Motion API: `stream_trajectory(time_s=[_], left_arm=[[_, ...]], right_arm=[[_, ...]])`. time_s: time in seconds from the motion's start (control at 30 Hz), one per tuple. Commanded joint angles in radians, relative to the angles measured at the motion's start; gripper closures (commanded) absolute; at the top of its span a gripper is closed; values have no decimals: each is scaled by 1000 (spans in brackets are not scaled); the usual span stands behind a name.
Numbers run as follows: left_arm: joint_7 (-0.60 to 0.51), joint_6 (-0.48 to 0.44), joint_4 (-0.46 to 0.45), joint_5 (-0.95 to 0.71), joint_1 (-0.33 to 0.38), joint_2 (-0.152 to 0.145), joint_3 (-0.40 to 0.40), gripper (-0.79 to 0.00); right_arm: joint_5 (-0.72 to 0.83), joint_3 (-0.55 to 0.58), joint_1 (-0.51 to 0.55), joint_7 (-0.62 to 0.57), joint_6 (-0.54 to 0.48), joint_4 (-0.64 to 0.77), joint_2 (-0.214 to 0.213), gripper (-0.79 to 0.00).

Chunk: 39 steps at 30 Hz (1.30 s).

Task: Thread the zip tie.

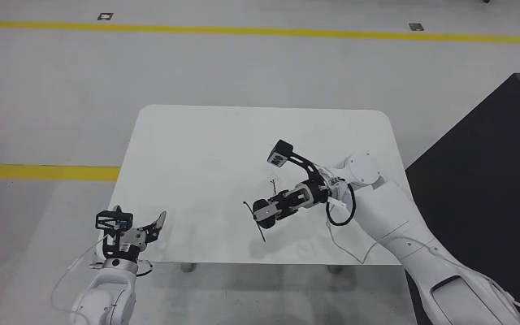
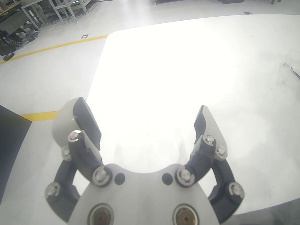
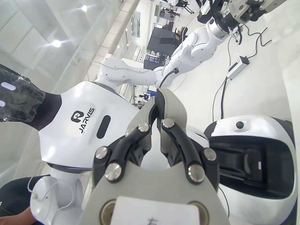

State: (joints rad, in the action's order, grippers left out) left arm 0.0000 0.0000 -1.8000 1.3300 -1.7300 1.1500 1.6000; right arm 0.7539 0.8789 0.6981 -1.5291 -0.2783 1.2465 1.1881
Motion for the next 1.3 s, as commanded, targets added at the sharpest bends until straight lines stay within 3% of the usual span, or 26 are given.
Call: stream_trajectory(time_s=[0.0, 0.3, 0.63, 0.73, 0.87, 1.03, 1.17, 1.27], left_arm=[[0, 0, 0, 0, 0, 0, 0, -785], [0, 0, 0, 0, 0, 0, 0, -785], [-10, -17, -9, -19, 1, 1, -3, -785], [-153, -116, -75, -141, 5, -1, 8, -785], [-318, -132, -181, -205, 14, -2, -1, -785], [-731, -216, -265, -629, 40, -9, 28, -785], [-1092, -190, -228, -996, 135, -23, 57, -785], [-1239, -139, -144, -1159, 224, -30, 54, -785]], right_arm=[[4, 34, 19, -7, -3, 22, -10, 0], [-55, 210, 158, 16, 3, 118, -68, 0], [-72, 225, 180, 24, 20, 133, -75, 0], [-72, 225, 180, 24, 20, 133, -75, 0], [-72, 225, 180, 24, 20, 133, -75, 0], [-72, 225, 180, 24, 20, 133, -75, 0], [-72, 225, 180, 24, 20, 133, -75, 0], [-72, 225, 180, 24, 20, 133, -75, 0]])
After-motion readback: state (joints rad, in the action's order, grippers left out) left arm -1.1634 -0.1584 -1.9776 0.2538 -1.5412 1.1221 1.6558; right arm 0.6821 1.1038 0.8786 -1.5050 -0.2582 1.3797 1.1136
